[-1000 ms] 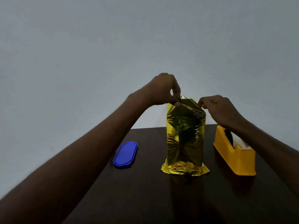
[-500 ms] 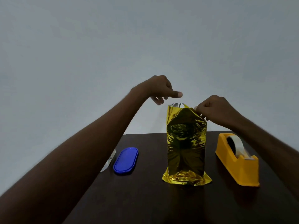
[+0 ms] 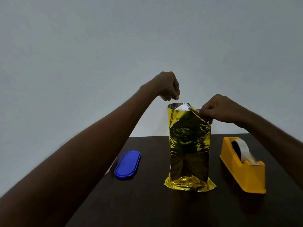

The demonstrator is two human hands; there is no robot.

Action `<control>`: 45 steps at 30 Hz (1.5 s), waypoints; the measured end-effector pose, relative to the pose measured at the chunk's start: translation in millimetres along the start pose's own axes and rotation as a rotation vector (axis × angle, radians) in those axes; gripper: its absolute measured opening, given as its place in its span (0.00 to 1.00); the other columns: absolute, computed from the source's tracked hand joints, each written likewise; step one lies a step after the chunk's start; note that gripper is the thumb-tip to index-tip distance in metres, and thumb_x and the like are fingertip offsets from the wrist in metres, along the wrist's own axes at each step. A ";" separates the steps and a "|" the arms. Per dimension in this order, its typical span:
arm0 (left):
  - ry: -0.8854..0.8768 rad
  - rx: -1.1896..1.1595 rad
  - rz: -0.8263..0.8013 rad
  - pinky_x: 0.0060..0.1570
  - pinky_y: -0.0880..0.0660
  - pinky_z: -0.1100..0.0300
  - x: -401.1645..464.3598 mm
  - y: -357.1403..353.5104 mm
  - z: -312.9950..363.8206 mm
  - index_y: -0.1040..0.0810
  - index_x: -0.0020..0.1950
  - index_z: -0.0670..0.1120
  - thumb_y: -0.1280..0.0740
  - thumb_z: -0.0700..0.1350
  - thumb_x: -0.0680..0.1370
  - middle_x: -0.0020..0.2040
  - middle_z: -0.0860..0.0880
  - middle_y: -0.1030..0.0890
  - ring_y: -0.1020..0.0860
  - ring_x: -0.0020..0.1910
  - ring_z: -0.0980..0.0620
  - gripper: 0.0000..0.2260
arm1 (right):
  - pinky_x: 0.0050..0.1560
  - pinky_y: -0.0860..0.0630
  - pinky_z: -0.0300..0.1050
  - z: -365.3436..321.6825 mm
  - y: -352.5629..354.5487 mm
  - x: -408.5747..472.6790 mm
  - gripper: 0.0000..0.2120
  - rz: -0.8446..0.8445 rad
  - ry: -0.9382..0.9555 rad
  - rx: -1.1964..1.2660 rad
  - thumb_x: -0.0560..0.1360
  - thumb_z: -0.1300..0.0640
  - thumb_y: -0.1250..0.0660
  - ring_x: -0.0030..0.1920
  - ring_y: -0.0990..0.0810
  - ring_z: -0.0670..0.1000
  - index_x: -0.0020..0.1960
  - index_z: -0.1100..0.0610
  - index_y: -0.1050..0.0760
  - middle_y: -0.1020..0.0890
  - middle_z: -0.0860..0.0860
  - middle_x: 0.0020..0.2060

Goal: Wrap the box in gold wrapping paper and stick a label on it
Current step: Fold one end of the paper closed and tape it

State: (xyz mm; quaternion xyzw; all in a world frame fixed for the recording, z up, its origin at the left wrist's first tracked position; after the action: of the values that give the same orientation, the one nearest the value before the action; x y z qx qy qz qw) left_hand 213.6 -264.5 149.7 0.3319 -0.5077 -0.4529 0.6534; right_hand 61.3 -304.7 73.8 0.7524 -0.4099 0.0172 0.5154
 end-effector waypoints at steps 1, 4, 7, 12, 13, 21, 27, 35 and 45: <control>-0.046 -0.003 -0.006 0.35 0.22 0.66 -4.8 2.8 8.8 0.15 0.49 0.43 0.26 0.46 0.74 0.44 0.44 0.15 0.17 0.40 0.53 0.08 | 0.36 0.29 0.39 -0.2 -1.1 0.5 0.15 -0.010 0.008 -0.017 0.78 0.54 0.33 0.30 0.21 0.44 0.34 0.55 0.17 0.18 0.50 0.27; -0.097 0.159 -0.235 0.47 0.24 0.61 -26.3 -10.9 28.8 0.14 0.49 0.49 0.29 0.61 0.72 0.48 0.50 0.15 0.20 0.47 0.55 0.17 | 0.35 0.31 0.36 0.3 -2.8 1.0 0.15 -0.027 0.016 -0.049 0.78 0.57 0.33 0.30 0.20 0.44 0.33 0.51 0.20 0.19 0.47 0.26; -0.131 0.426 -0.261 0.55 0.25 0.54 -40.1 -23.5 31.2 0.15 0.49 0.48 0.23 0.59 0.67 0.51 0.50 0.16 0.22 0.55 0.52 0.17 | 0.35 0.29 0.35 -0.6 -2.6 1.5 0.10 -0.026 0.021 -0.066 0.78 0.58 0.33 0.31 0.18 0.46 0.40 0.54 0.17 0.17 0.49 0.30; -0.281 0.531 -0.032 0.54 0.35 0.54 -55.8 -20.1 43.3 0.15 0.47 0.50 0.22 0.53 0.68 0.47 0.55 0.20 0.33 0.57 0.53 0.12 | 0.33 0.29 0.37 -4.5 -9.1 5.1 0.08 -0.021 0.023 -0.095 0.79 0.57 0.34 0.30 0.20 0.47 0.44 0.55 0.18 0.17 0.50 0.34; -0.306 0.517 -0.024 0.55 0.36 0.54 -59.3 -19.2 45.5 0.15 0.47 0.51 0.23 0.53 0.68 0.47 0.56 0.20 0.34 0.57 0.54 0.11 | 0.33 0.29 0.37 -4.4 -9.7 5.8 0.08 -0.024 0.013 -0.098 0.79 0.56 0.34 0.31 0.21 0.47 0.45 0.55 0.18 0.17 0.50 0.35; -0.154 0.106 0.290 0.46 0.23 0.63 -74.7 28.3 -0.1 0.15 0.44 0.47 0.29 0.41 0.73 0.39 0.53 0.16 0.22 0.37 0.60 0.04 | 0.37 0.29 0.41 -3.9 -15.1 1.7 0.12 -0.063 0.013 -0.062 0.77 0.48 0.32 0.39 0.21 0.48 0.47 0.56 0.17 0.17 0.52 0.41; 0.031 -0.154 0.049 0.42 0.18 0.58 -77.1 -28.6 -50.6 0.14 0.45 0.45 0.26 0.46 0.73 0.39 0.46 0.15 0.16 0.41 0.48 0.05 | 0.37 0.26 0.42 -1.9 -14.7 -5.4 0.10 -0.059 0.017 0.061 0.76 0.48 0.31 0.35 0.20 0.49 0.44 0.55 0.16 0.16 0.51 0.38; -0.054 -0.214 0.095 0.35 0.29 0.70 -63.6 -54.4 -44.1 0.13 0.44 0.48 0.23 0.47 0.71 0.36 0.53 0.16 0.24 0.32 0.66 0.05 | 0.36 0.27 0.39 -0.3 -17.3 -8.1 0.10 -0.044 0.027 0.018 0.74 0.48 0.28 0.41 0.18 0.52 0.47 0.55 0.16 0.17 0.50 0.43; -0.150 -0.245 -0.023 0.42 0.30 0.73 -51.5 -65.4 -39.1 0.13 0.50 0.48 0.24 0.50 0.71 0.43 0.52 0.14 0.18 0.40 0.65 0.10 | 0.40 0.29 0.41 2.4 -21.4 -12.4 0.07 0.032 0.068 -0.009 0.71 0.49 0.25 0.43 0.21 0.47 0.46 0.51 0.17 0.18 0.44 0.43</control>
State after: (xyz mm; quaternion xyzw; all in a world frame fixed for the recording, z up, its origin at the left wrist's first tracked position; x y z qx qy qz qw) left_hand 230.8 -241.8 62.3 0.2208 -0.4924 -0.5425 0.6438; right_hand 65.7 -296.3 50.8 0.7424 -0.4041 0.0494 0.5320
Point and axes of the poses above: each hand's wrist, its own x-axis towards the middle knuckle, its own y-axis out of the back of the hand, z = x × y, the point moved 8 cm from there along x, towards the middle knuckle
